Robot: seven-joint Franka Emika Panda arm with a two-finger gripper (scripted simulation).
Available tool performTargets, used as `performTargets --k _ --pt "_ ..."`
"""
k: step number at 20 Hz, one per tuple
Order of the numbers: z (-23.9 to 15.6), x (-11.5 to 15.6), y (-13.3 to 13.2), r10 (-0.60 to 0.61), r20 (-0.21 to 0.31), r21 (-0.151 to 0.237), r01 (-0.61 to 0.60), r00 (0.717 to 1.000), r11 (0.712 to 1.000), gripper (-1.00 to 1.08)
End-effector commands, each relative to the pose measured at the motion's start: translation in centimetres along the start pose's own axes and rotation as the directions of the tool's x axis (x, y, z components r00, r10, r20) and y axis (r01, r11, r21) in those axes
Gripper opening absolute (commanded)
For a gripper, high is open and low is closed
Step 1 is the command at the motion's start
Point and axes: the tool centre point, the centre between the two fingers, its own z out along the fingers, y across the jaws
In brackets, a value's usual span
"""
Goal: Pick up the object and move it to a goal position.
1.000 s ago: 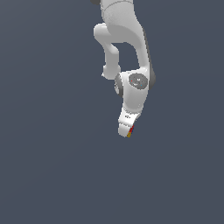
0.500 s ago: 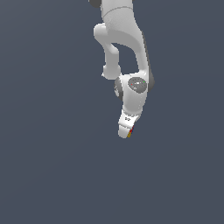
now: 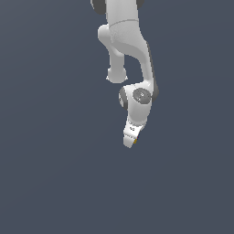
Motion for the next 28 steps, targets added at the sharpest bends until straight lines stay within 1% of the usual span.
performTargets --k 1,11,16,22,28 --pt "0.1 0.0 0.0 0.0 0.0 -0.001 0.0 1.0 1.0 -1.0" --pt "0.0 0.0 0.1 0.0 0.0 -0.002 0.0 1.0 1.0 -1.0" --pt "-0.9 -0.5 0.3 0.0 0.0 -0.002 0.0 1.0 1.0 -1.0" --pt "-3.6 -2.2 0.8 0.0 0.0 -0.002 0.0 1.0 1.0 -1.0" --pt "-8.2 -4.9 1.7 -0.001 0.0 -0.002 0.001 1.0 1.0 -1.0"
